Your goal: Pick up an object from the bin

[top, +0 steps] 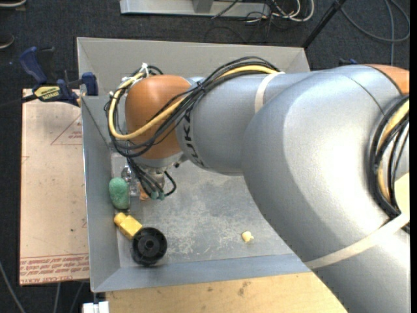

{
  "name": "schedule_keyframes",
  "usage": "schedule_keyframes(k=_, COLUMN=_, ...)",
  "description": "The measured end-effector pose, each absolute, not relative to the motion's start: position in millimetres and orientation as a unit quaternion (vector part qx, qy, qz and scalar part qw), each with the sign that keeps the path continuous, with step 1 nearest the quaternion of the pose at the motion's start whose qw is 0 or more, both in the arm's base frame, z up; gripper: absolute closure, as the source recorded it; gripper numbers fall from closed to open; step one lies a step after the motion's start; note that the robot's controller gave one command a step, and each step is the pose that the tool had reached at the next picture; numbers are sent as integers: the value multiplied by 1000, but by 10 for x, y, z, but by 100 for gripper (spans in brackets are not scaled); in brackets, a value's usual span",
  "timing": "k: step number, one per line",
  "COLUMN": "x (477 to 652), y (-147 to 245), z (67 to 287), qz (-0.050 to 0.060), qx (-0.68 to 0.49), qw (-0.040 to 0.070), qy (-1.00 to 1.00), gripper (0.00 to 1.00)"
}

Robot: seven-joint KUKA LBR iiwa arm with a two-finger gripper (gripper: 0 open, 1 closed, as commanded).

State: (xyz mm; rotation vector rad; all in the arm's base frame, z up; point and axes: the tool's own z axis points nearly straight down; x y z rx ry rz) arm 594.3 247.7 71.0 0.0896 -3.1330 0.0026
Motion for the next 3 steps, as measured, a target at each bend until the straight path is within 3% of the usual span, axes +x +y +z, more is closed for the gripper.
schedule_keyframes(k=3, x=5941, y=2481, z=929, qz=-1, qx=31, qw=1, qy=-1000, gripper=100)
